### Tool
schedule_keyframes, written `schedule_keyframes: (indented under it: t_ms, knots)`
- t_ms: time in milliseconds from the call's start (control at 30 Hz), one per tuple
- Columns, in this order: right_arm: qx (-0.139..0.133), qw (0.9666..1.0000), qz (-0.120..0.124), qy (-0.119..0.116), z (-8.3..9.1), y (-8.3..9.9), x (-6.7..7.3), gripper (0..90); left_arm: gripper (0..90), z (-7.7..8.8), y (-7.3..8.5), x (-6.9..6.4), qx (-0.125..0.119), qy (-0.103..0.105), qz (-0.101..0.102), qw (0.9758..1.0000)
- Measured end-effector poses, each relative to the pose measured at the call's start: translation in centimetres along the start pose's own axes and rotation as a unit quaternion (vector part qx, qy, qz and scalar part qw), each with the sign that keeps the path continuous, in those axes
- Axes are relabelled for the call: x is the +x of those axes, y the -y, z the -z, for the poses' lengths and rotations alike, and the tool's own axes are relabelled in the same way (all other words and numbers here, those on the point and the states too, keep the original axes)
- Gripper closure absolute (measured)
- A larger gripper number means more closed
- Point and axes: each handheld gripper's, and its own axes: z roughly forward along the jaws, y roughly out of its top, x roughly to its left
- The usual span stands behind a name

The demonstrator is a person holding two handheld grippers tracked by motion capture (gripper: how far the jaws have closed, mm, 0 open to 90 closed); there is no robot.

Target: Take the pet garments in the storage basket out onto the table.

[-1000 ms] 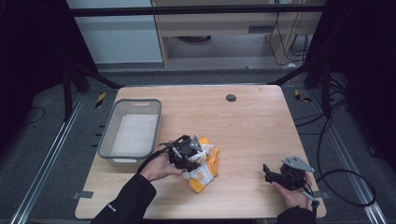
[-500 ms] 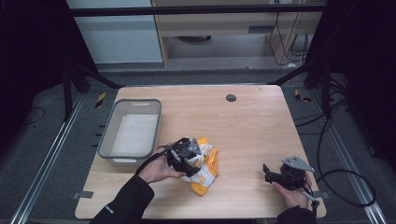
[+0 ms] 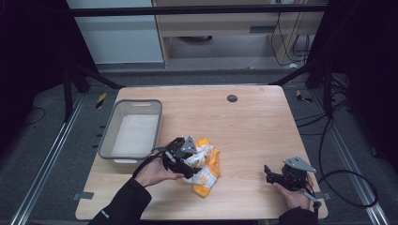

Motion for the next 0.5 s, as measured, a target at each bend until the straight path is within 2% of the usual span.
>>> schedule_keyframes:
  t_ms: [300,367,400,433,467,500]
  knots:
    - [0.000,1.0000,0.000,0.000,0.0,0.0,0.0,7.8,26.8,1.6,0.6,-0.6,-0.037,-0.014,0.009,0.9992]
    - [0.001,1.0000,0.000,0.001,0.0,0.0,0.0,7.8,26.8,1.9,0.9,-0.7,-0.045,-0.017,0.014,0.9988]
    - [0.001,1.0000,0.000,0.001,0.0,0.0,0.0,7.7,26.8,2.2,1.2,-0.8,-0.056,-0.018,0.024,0.9980]
    - [0.001,1.0000,0.000,0.001,0.0,0.0,0.0,7.7,26.9,2.2,1.2,-0.8,-0.056,-0.018,0.024,0.9980]
    - [0.001,1.0000,0.000,0.001,0.0,0.0,0.0,7.7,27.0,2.6,1.7,-0.8,-0.071,-0.023,0.033,0.9966]
    - [0.001,1.0000,0.000,0.001,0.0,0.0,0.0,7.7,27.2,2.6,1.7,-0.8,-0.071,-0.023,0.033,0.9966]
